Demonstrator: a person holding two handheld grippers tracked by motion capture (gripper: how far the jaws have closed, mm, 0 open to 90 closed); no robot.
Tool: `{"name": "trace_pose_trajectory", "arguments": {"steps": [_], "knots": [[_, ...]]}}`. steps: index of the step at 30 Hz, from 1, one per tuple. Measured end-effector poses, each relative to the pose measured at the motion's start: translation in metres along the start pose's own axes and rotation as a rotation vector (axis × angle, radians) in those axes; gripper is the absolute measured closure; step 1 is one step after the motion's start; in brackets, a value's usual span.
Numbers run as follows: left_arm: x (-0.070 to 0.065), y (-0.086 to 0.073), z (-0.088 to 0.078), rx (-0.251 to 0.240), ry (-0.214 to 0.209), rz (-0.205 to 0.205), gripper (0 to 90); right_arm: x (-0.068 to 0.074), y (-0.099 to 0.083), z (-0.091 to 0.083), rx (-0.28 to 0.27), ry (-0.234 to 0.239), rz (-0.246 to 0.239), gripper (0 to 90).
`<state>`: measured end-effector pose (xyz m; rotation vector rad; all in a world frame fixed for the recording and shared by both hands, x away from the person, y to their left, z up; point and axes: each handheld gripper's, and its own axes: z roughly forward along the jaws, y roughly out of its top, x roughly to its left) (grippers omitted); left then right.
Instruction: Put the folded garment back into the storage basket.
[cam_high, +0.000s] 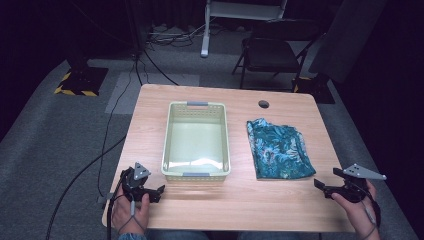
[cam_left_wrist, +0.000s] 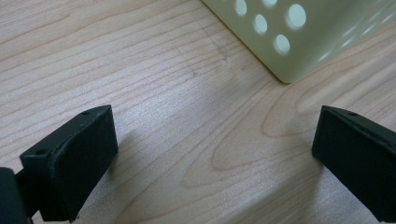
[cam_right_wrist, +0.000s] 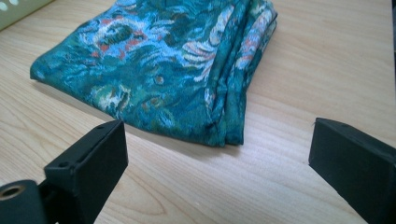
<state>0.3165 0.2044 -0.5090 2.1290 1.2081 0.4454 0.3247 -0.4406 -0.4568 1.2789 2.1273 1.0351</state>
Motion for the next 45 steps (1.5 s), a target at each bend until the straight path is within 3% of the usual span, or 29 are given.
{"name": "trace_pose_trajectory", "arguments": {"steps": [24,45], "knots": [[0.0,0.0,0.0,-0.001,-0.003,0.002,0.3,-0.007,0.039,-0.016,-0.03,0.003,-0.041,4.7],[0.0,0.0,0.0,0.0,-0.002,0.003,0.3,-0.009,0.067,-0.009,-0.053,0.017,-0.057,4.7]]}}
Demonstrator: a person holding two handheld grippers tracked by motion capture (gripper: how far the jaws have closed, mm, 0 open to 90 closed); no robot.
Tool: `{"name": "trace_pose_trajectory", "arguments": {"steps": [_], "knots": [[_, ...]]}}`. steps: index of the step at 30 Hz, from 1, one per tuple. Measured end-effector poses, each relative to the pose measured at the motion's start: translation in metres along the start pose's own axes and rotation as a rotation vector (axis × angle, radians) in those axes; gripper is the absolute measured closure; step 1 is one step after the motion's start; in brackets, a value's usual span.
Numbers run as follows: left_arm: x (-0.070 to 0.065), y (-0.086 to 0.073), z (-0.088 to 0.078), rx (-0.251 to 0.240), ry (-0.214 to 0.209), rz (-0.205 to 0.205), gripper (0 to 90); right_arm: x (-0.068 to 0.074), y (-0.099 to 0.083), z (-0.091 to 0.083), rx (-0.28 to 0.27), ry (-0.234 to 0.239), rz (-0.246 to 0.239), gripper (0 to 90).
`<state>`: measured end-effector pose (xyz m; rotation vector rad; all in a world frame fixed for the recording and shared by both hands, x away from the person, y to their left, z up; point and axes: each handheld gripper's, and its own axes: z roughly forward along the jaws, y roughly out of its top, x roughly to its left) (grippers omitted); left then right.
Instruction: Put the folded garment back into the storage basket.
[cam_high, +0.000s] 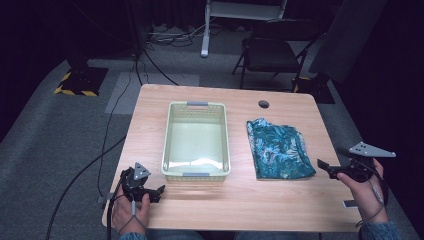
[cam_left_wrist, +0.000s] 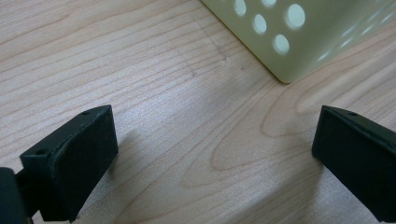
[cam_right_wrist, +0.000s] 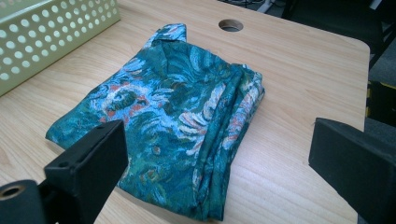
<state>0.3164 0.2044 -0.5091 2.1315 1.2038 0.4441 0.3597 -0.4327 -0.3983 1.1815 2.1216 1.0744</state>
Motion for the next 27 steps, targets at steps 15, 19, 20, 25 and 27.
{"name": "trace_pose_trajectory", "arguments": {"steps": [15,19,20,25,27], "knots": [[0.0,0.0,0.0,0.002,0.004,-0.006,0.3,0.003,0.024,0.014,-0.012,0.026,-0.026,4.7],[0.0,0.0,0.0,0.003,0.003,-0.005,0.3,0.003,0.029,0.018,-0.016,0.034,-0.015,4.6],[0.0,0.0,0.0,0.002,0.003,-0.006,0.3,0.003,0.03,0.02,-0.018,0.035,-0.016,4.6],[0.0,0.0,0.0,0.003,0.003,-0.005,0.3,0.007,0.036,0.026,-0.026,0.044,-0.014,4.3],[0.0,0.0,0.0,0.002,0.003,-0.006,0.3,0.009,0.039,0.028,-0.023,0.046,-0.015,4.0]]}}
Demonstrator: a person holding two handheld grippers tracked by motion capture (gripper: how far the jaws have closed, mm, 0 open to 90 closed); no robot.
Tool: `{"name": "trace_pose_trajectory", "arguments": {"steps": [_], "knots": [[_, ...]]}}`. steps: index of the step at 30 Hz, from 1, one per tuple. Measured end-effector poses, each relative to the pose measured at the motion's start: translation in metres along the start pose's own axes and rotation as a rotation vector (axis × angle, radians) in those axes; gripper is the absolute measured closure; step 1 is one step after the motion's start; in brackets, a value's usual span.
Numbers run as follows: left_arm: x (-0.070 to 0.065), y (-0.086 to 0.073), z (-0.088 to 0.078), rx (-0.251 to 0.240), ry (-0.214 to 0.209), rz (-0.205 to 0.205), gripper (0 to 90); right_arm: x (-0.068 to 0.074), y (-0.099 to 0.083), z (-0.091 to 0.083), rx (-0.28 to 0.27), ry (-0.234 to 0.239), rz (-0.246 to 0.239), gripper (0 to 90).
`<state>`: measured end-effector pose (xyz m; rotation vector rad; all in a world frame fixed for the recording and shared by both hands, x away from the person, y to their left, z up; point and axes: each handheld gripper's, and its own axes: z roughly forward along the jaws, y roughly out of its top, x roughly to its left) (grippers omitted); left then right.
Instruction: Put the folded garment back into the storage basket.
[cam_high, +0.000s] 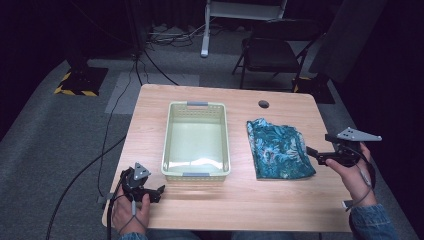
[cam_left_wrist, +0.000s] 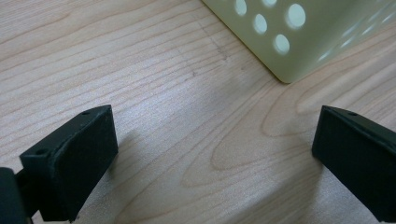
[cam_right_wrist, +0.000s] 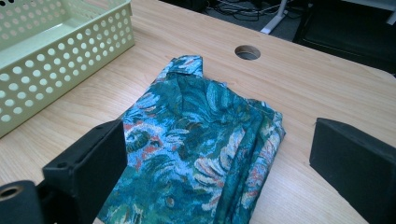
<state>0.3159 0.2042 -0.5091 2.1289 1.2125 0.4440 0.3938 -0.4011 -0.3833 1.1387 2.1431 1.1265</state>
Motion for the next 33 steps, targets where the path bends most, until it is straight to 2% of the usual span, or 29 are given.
{"name": "trace_pose_trajectory", "arguments": {"steps": [14,23,33], "knots": [[0.0,0.0,0.0,-0.002,0.001,0.001,0.3,0.003,0.011,0.017,-0.004,0.004,-0.008,3.2],[0.0,0.0,0.0,-0.002,0.001,0.0,0.3,0.002,0.013,0.028,0.025,0.0,-0.005,2.9],[0.0,0.0,0.0,-0.002,0.001,0.001,0.3,0.004,0.011,0.043,0.024,0.012,-0.007,2.5]]}}
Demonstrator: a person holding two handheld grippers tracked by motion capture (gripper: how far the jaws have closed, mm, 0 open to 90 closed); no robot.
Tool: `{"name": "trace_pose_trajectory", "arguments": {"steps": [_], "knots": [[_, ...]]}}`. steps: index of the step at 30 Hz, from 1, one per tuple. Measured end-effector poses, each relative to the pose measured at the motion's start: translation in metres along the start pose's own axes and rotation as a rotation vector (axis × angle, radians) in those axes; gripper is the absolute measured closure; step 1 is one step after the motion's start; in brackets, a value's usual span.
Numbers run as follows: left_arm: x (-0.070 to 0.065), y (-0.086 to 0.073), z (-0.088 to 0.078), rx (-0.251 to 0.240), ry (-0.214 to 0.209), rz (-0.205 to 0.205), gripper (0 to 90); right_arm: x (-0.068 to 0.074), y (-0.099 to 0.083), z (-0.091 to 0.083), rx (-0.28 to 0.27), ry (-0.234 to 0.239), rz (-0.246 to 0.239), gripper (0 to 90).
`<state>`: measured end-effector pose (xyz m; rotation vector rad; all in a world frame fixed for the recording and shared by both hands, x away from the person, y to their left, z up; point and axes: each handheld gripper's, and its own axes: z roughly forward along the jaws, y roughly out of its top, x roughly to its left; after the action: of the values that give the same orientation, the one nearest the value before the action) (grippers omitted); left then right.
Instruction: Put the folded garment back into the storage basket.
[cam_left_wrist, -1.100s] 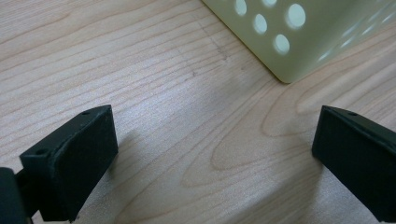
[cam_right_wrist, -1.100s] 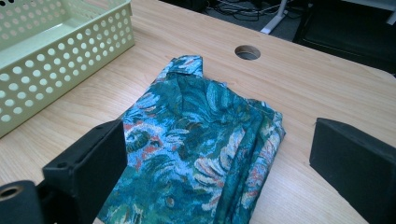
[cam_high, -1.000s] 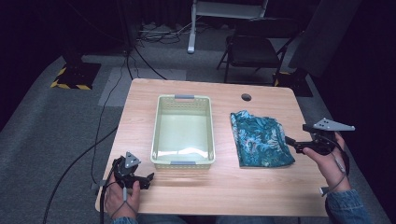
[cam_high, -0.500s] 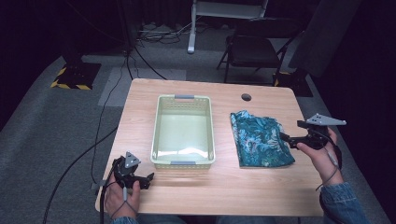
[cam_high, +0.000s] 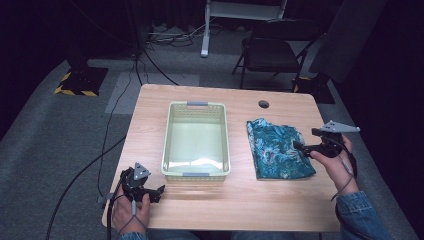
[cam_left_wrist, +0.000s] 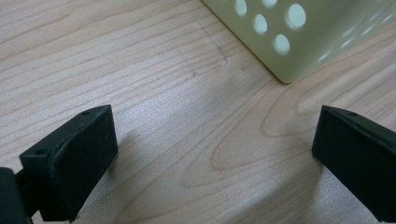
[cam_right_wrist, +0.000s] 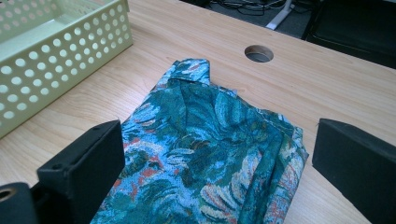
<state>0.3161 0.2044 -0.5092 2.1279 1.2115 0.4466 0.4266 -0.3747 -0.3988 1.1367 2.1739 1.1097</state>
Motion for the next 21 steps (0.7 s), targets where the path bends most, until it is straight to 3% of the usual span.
{"name": "trace_pose_trajectory", "arguments": {"steps": [5,21], "knots": [[0.0,0.0,0.0,0.0,0.0,0.0,0.3,0.004,-0.003,0.01,0.017,0.008,-0.023,2.5],[0.0,0.0,0.0,0.0,0.0,-0.001,0.3,0.007,-0.018,0.037,0.036,0.021,-0.017,2.7]]}}
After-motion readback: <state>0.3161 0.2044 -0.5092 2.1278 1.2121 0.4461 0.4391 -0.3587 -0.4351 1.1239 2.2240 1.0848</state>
